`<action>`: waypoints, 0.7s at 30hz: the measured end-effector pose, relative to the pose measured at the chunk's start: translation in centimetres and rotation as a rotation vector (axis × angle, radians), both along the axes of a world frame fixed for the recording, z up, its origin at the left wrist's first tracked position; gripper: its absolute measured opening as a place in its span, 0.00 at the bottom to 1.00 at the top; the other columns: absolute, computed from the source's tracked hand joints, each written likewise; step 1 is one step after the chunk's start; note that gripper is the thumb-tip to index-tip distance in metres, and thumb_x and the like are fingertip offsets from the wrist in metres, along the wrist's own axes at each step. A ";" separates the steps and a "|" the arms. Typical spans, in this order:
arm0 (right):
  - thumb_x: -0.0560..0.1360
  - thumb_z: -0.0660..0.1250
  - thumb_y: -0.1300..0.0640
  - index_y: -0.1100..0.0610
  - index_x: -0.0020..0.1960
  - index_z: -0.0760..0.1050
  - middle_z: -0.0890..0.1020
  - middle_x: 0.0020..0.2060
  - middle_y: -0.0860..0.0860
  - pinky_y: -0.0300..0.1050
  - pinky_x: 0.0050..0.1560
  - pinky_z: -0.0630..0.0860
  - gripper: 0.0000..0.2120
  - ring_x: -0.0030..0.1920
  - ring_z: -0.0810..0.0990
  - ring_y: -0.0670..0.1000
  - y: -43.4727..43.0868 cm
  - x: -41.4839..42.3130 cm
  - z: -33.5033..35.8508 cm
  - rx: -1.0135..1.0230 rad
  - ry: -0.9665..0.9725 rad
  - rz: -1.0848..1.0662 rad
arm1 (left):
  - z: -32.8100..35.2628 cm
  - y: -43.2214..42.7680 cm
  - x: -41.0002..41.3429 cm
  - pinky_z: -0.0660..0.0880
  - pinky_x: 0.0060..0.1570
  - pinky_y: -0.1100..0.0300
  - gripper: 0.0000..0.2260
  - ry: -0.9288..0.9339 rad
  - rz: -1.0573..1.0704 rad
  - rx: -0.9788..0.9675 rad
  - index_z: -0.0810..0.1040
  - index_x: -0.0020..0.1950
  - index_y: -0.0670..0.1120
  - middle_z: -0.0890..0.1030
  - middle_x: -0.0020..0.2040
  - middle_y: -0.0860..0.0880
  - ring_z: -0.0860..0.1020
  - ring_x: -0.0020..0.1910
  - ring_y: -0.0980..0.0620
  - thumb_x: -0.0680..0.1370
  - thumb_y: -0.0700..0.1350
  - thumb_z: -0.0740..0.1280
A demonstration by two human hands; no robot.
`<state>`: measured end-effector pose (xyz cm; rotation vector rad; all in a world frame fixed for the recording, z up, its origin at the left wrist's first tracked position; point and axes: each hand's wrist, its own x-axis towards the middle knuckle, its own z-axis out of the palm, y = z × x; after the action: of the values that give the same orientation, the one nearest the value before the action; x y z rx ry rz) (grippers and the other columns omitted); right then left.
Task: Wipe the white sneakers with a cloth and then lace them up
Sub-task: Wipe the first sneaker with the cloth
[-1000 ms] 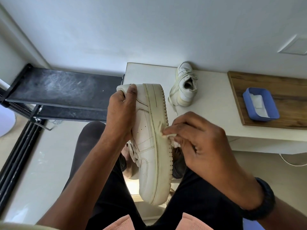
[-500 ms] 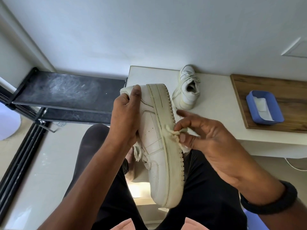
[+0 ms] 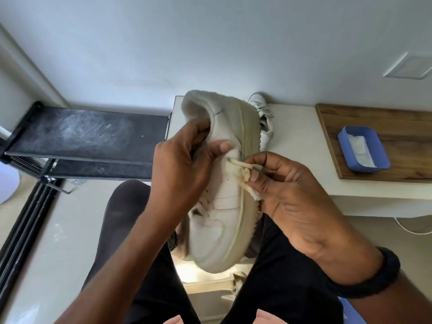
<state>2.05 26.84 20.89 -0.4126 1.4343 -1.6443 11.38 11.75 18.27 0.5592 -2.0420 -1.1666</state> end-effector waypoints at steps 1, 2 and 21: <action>0.70 0.70 0.60 0.54 0.46 0.84 0.85 0.47 0.55 0.62 0.64 0.74 0.07 0.53 0.82 0.52 0.0 0.0 0.2 0.002 -0.026 -0.003 | -0.2 0.1 -0.2 0.76 0.52 0.53 0.14 -0.009 0.076 -0.189 0.81 0.52 0.44 0.77 0.39 0.66 0.77 0.40 0.62 0.78 0.55 0.70; 0.70 0.70 0.60 0.54 0.46 0.84 0.85 0.48 0.56 0.66 0.64 0.73 0.07 0.53 0.83 0.53 0.0 0.0 0.4 0.007 -0.044 0.005 | -0.4 0.1 -0.4 0.72 0.55 0.51 0.15 -0.014 0.135 -0.324 0.81 0.49 0.45 0.72 0.37 0.68 0.72 0.39 0.64 0.79 0.57 0.68; 0.75 0.66 0.60 0.57 0.53 0.82 0.73 0.57 0.64 0.71 0.59 0.75 0.09 0.56 0.76 0.65 0.7 -4.6 1.9 -0.018 -0.285 0.151 | 0.1 -2.4 -1.4 0.80 0.38 0.61 0.26 -0.280 -0.241 0.651 0.76 0.60 0.42 0.87 0.44 0.48 0.86 0.42 0.51 0.72 0.59 0.73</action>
<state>-2.59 27.59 22.82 -0.2766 1.1499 -1.5264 10.00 9.36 18.38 0.8363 -1.9678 -2.0200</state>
